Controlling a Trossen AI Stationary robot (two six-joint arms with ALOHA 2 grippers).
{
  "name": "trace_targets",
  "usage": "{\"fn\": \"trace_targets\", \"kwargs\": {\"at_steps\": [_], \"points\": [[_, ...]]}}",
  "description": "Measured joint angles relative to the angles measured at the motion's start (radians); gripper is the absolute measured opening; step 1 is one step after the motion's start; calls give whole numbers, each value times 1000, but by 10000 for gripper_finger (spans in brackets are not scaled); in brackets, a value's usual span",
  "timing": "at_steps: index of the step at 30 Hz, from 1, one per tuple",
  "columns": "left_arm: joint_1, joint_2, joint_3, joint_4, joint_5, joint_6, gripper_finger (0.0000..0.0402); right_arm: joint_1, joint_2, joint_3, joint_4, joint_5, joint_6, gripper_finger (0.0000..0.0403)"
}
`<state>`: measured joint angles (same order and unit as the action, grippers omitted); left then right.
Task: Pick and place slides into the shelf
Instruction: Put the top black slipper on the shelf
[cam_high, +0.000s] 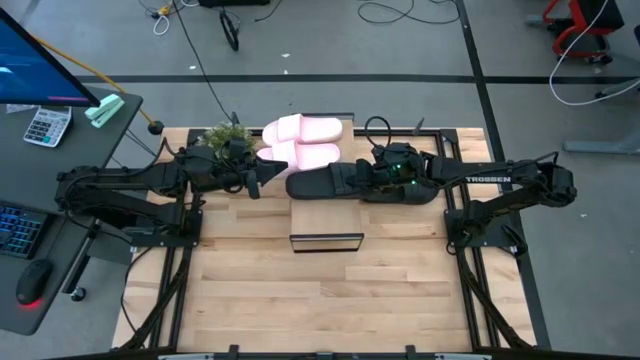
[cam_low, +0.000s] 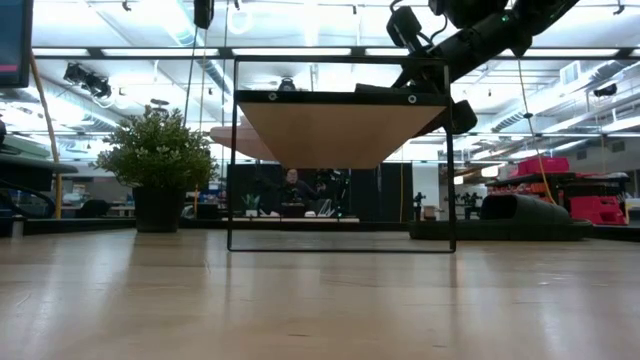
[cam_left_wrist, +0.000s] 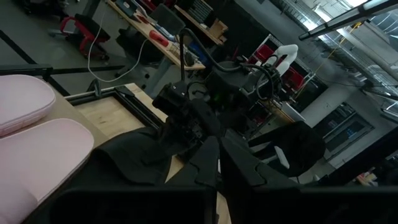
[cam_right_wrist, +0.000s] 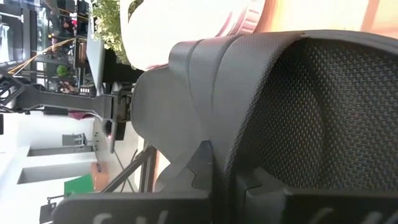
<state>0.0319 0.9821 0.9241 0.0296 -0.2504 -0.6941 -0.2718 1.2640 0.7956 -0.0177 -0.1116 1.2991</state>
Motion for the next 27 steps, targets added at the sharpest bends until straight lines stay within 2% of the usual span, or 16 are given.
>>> {"fn": "trace_targets", "kwargs": {"at_steps": [27], "points": [[0, 0, 0, 0, 0, 0, 14, 1, 0, 0, 0, 34, -2, 17]]}}
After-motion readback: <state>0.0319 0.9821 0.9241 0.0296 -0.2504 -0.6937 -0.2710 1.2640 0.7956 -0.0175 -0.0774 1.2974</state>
